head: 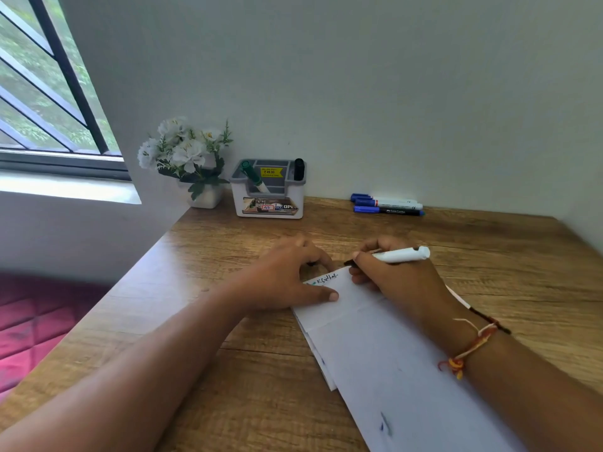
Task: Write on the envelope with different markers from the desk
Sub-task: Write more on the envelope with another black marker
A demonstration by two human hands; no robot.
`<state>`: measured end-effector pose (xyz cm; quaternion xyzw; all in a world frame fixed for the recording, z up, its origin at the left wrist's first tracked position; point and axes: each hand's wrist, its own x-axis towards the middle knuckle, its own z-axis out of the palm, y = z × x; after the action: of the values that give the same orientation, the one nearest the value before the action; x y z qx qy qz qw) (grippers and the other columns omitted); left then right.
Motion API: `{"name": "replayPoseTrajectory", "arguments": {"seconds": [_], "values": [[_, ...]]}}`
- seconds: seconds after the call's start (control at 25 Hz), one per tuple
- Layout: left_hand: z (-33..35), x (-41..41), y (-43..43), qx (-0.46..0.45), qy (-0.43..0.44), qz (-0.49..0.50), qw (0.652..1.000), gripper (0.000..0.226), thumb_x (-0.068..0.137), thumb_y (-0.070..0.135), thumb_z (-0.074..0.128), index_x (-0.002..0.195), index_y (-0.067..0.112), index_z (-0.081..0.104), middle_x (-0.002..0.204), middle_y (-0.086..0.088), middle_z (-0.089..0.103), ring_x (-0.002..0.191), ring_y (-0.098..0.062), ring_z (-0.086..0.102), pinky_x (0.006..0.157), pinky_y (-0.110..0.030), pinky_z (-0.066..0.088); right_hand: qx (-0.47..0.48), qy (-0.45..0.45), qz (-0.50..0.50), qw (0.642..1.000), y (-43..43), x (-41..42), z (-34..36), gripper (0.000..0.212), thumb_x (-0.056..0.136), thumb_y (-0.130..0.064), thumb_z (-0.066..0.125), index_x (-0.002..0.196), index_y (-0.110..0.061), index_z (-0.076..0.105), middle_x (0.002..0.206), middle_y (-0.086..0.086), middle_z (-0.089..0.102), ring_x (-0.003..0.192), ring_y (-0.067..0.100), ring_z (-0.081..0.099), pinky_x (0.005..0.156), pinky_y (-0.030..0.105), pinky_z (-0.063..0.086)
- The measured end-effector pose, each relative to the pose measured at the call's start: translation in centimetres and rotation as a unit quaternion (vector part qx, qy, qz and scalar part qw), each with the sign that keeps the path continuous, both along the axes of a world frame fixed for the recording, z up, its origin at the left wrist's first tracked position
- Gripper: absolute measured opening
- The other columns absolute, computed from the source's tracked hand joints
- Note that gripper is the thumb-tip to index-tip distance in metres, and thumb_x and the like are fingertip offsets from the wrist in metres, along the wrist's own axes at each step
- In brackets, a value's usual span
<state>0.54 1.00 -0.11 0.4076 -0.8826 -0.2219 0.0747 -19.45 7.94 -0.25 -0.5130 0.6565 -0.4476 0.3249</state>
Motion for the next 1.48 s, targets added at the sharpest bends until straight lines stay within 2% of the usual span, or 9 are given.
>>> {"name": "replayPoseTrajectory", "arguments": {"seconds": [0.12, 0.28, 0.36, 0.72, 0.92, 1.12, 1.36, 1.48], "values": [[-0.41, 0.05, -0.3, 0.0, -0.01, -0.004, 1.0, 0.052, 0.078, 0.067, 0.069, 0.125, 0.051, 0.055, 0.12, 0.013, 0.049, 0.117, -0.012, 0.038, 0.102, -0.044, 0.041, 0.0, 0.014, -0.002, 1.0, -0.01, -0.08, -0.25, 0.01, 0.086, -0.029, 0.072, 0.08, -0.026, 0.079, 0.077, -0.003, 0.08, 0.082, 0.015, 0.077, 0.083, 0.043, 0.063], [-0.68, 0.14, -0.5, 0.013, -0.001, -0.006, 1.0, 0.054, 0.078, 0.067, 0.069, 0.127, 0.053, 0.052, 0.121, 0.015, 0.049, 0.117, -0.009, 0.033, 0.1, -0.039, 0.038, -0.002, 0.014, -0.013, 1.0, 0.14, 0.07, -0.27, 0.016, 0.086, -0.029, 0.071, 0.078, -0.018, 0.079, 0.073, 0.001, 0.078, 0.079, 0.02, 0.075, 0.074, 0.035, 0.058], [-0.78, 0.12, -0.59, 0.011, -0.006, -0.007, 1.0, 0.054, 0.078, 0.068, 0.068, 0.128, 0.055, 0.051, 0.123, 0.015, 0.048, 0.118, -0.01, 0.033, 0.102, -0.042, 0.037, 0.0, 0.017, -0.022, 1.0, 0.09, 0.13, -0.35, 0.018, 0.087, -0.03, 0.072, 0.077, -0.016, 0.079, 0.072, 0.001, 0.078, 0.078, 0.021, 0.074, 0.071, 0.033, 0.057], [-1.06, 0.13, -0.96, 0.004, -0.009, -0.002, 1.0, 0.057, 0.075, 0.072, 0.066, 0.128, 0.057, 0.051, 0.121, 0.016, 0.047, 0.12, -0.012, 0.034, 0.107, -0.052, 0.035, -0.006, 0.075, -0.03, 0.997, -0.02, 0.5, -0.62, 0.02, 0.083, -0.037, 0.073, 0.073, -0.02, 0.078, 0.07, -0.004, 0.076, 0.074, 0.013, 0.071, 0.066, 0.032, 0.054], [-1.04, 0.09, -0.93, 0.002, -0.007, -0.003, 1.0, 0.056, 0.076, 0.071, 0.067, 0.128, 0.057, 0.051, 0.121, 0.016, 0.047, 0.121, -0.014, 0.035, 0.107, -0.053, 0.034, 0.009, 0.05, -0.048, 0.998, -0.07, 0.45, -0.43, 0.019, 0.079, -0.033, 0.071, 0.072, -0.017, 0.077, 0.069, 0.002, 0.076, 0.075, 0.02, 0.073, 0.073, 0.041, 0.059], [-1.0, 0.14, -0.89, 0.0, -0.005, -0.005, 1.0, 0.054, 0.077, 0.07, 0.067, 0.127, 0.058, 0.051, 0.12, 0.015, 0.047, 0.12, -0.013, 0.035, 0.107, -0.051, 0.036, 0.011, 0.073, -0.04, 0.996, -0.18, 0.58, -0.52, 0.016, 0.076, -0.033, 0.071, 0.072, -0.019, 0.077, 0.071, 0.0, 0.076, 0.077, 0.019, 0.073, 0.074, 0.045, 0.06], [-0.98, 0.1, -0.93, 0.005, -0.002, -0.009, 1.0, 0.051, 0.077, 0.069, 0.067, 0.124, 0.059, 0.051, 0.121, 0.016, 0.048, 0.121, -0.013, 0.035, 0.107, -0.051, 0.035, 0.006, 0.067, -0.06, 0.996, -0.19, 0.43, -0.41, 0.015, 0.079, -0.028, 0.071, 0.069, -0.017, 0.076, 0.069, 0.003, 0.076, 0.075, 0.021, 0.072, 0.066, 0.037, 0.057], [-0.87, 0.1, -0.86, 0.008, -0.001, -0.008, 1.0, 0.051, 0.077, 0.068, 0.067, 0.125, 0.058, 0.051, 0.122, 0.017, 0.048, 0.119, -0.012, 0.034, 0.106, -0.049, 0.036, 0.006, 0.052, -0.073, 0.996, -0.1, 0.46, -0.24, 0.017, 0.08, -0.029, 0.073, 0.069, -0.017, 0.075, 0.069, 0.002, 0.076, 0.073, 0.018, 0.071, 0.06, 0.027, 0.051]]}}
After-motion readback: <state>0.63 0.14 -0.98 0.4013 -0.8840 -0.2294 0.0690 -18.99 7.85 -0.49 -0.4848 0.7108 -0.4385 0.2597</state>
